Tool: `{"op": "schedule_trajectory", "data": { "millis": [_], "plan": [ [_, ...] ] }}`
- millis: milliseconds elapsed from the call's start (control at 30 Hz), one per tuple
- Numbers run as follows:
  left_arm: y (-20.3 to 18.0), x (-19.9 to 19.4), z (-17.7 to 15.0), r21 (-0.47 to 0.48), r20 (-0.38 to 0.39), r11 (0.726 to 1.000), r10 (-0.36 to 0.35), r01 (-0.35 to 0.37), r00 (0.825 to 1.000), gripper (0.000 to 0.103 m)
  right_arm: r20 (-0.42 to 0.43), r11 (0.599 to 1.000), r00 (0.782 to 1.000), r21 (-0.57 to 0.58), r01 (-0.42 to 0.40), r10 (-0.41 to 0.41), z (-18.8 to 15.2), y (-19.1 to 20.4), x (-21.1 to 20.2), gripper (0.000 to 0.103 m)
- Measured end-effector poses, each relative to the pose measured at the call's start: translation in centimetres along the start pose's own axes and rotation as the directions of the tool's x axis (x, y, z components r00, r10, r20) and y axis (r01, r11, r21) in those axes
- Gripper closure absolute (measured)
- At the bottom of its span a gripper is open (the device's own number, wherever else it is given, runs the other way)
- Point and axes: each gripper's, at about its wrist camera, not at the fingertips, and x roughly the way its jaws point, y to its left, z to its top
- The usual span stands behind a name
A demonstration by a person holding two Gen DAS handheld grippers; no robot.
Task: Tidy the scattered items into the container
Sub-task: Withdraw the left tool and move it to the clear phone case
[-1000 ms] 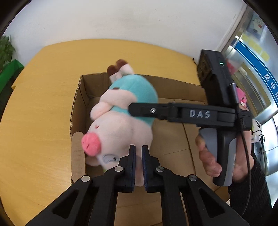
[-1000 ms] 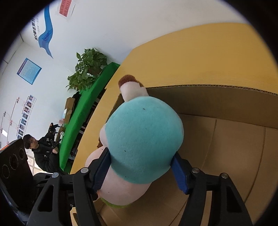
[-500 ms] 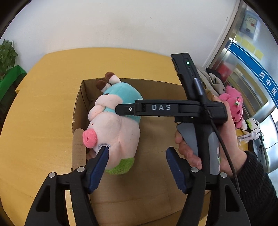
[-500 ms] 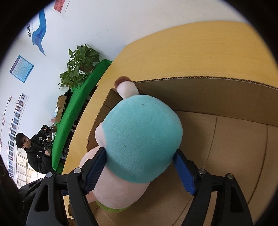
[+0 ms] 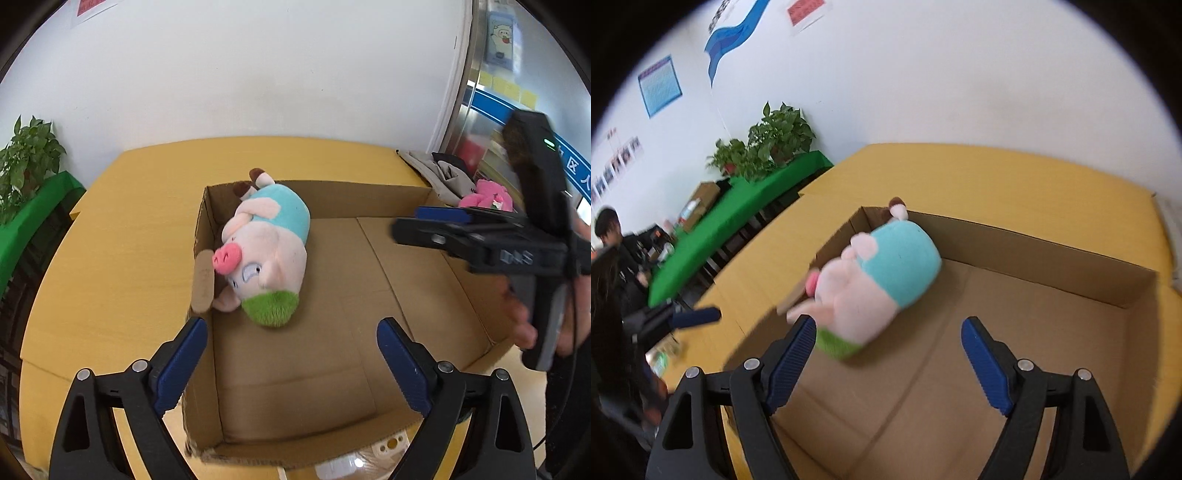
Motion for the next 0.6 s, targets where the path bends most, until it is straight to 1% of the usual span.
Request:
{"op": "schedule_trajectory", "data": {
  "millis": [67, 167, 233, 300, 367, 433, 500, 600],
  "plan": [
    [-0.4, -0.6, -1.3, 0.010, 0.007, 1.000, 0.004, -0.004, 1.000, 0.008, 0.017, 0.999, 0.999, 0.000, 0.046, -0.046, -1.9, 0.1, -2.3, 0.022],
    [-0.3, -0.6, -2.9, -0.004, -0.003, 1.000, -0.015, 0.015, 1.000, 0.008, 0.022, 0.994, 0.996, 0.057, 0.089, -0.091, -6.0, -1.1, -4.9, 0.022],
    [0.0, -0.2, -3.6, -0.018, -0.018, 1.000, -0.024, 0.023, 1.000, 0.008, -0.012, 0.981, 0.987, 0.115, 0.158, -0.157, -9.1, -2.7, -5.5, 0.022],
    [0.3, 0.2, -4.3, -0.027, -0.028, 1.000, -0.007, 0.007, 1.000, 0.008, -0.044, 0.966, 0.979, 0.157, 0.205, -0.201, -11.6, -4.2, -6.0, 0.022],
    [0.4, 0.4, -4.9, -0.038, -0.032, 0.999, -0.009, 0.008, 0.999, 0.008, -0.069, 0.948, 0.967, 0.191, 0.253, -0.245, -13.8, -5.3, -6.7, 0.022],
    [0.1, 0.3, -5.3, -0.041, -0.023, 0.999, -0.010, 0.009, 1.000, 0.008, -0.096, 0.938, 0.963, 0.221, 0.267, -0.252, -15.8, -5.9, -7.1, 0.022],
    [-0.5, 0.1, -5.6, -0.035, -0.006, 0.999, -0.003, 0.003, 1.000, 0.008, -0.114, 0.932, 0.955, 0.215, 0.292, -0.273, -17.3, -5.8, -7.2, 0.022],
    [-1.8, -1.2, -6.0, -0.019, 0.050, 1.000, 0.018, -0.017, 0.999, 0.007, -0.080, 0.924, 0.939, 0.172, 0.342, -0.333, -17.8, -4.1, -8.2, 0.022]
  ]
}}
